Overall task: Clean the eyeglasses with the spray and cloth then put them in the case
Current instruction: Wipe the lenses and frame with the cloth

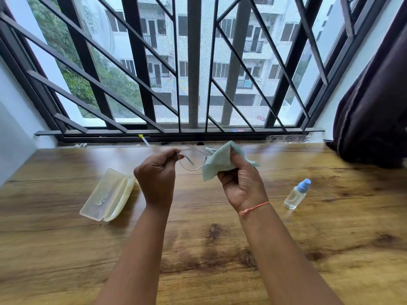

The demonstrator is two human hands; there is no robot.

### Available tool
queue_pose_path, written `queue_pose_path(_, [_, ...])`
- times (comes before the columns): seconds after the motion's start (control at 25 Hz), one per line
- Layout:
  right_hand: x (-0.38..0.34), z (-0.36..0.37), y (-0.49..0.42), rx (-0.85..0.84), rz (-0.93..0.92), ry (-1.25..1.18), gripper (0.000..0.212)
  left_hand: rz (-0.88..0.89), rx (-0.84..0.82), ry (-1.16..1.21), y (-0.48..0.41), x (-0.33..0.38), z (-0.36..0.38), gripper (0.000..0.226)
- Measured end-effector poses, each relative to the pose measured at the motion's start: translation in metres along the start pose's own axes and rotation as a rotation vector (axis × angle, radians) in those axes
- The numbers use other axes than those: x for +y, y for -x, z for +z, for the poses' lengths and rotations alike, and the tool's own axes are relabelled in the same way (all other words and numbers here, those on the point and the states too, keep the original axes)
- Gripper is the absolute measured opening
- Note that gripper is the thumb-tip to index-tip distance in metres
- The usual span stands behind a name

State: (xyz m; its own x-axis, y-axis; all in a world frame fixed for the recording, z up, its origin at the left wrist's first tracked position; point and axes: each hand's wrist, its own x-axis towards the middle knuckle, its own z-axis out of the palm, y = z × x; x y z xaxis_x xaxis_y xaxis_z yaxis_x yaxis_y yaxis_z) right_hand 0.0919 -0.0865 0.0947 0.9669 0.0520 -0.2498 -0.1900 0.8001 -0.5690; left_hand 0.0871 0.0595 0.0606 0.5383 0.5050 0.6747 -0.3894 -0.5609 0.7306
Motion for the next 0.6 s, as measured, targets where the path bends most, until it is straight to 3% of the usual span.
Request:
queue_pose_path(0.08, [-0.0016, -0.0017, -0.0014, 0.057, 0.009, -0.028, 0.005, 0.0, 0.0, -0.001, -0.0013, -0.0011, -0.0012, 0.014])
queue_pose_path(0.28, [-0.0043, -0.0056, -0.0042, 0.002, 0.015, -0.013, 0.037, 0.005, 0.014, -0.022, -0.0037, -0.0025, -0.0029, 0.013])
queue_pose_path(0.6, [0.0035, -0.0054, -0.0009, -0.076, -0.002, 0.098, 0.022, -0.01, 0.014, -0.003, -0.0023, -0.0027, -0.0012, 0.013])
